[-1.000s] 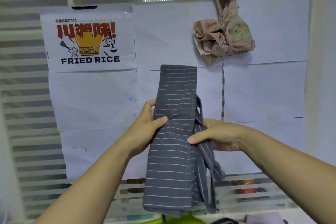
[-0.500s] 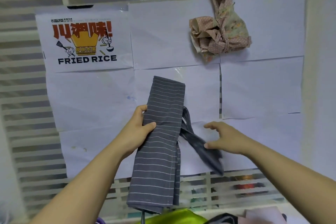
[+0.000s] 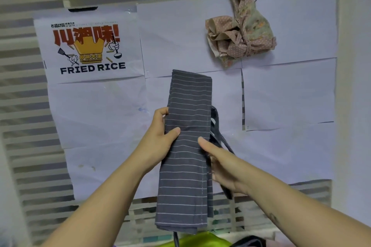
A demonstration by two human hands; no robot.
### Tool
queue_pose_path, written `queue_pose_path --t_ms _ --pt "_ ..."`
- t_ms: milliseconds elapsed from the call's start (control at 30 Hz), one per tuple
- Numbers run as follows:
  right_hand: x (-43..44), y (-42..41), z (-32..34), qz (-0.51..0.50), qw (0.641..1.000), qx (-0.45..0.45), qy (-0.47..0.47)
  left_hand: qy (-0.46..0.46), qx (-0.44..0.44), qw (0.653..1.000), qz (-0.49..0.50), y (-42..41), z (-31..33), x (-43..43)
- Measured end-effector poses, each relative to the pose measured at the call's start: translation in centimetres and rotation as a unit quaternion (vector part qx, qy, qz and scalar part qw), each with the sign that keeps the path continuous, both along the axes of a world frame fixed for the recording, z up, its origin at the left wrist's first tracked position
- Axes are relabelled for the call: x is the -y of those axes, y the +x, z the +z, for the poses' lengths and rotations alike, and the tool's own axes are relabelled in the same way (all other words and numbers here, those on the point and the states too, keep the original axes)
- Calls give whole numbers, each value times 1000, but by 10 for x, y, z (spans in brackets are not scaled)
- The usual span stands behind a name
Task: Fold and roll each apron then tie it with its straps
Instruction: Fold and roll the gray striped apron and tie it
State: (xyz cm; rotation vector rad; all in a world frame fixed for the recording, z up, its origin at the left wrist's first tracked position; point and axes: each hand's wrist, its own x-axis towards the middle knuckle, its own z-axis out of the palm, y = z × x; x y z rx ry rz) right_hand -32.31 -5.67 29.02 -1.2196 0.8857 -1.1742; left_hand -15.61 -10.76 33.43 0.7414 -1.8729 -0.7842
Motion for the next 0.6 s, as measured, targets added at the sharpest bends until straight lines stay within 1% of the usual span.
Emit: queue_pose_path --t_ms 100,167,200,267,333,400,467,533,600 --pt "6 1 13 -48 997 -28 -56 -34 -3 999 -10 -2 -1 -6" --pt "8 0 20 -78 994 -16 -74 -42 -16 999 -18 -3 -2 -6" --pt "9 -1 22 -84 993 -6 -77 -33 -29 999 -28 -3 -2 -5" --pt "7 -4 26 -77 994 14 -80 13 -61 996 -65 -3 -4 0" --pt "5 -7 27 -67 994 13 -82 57 -64 991 -98 -2 -3 3" --pt "3 -12 29 -65 996 -24 -64 85 -36 990 -104 -2 -3 5" --pt "2 -17 30 -63 996 -55 -22 127 -26 986 -104 -2 -5 5" --pt "1 -20 28 -60 997 -50 24 160 -8 981 -106 -2 -9 7" --pt "0 -22 23 -64 995 -26 67 181 25 977 -113 0 -15 9"
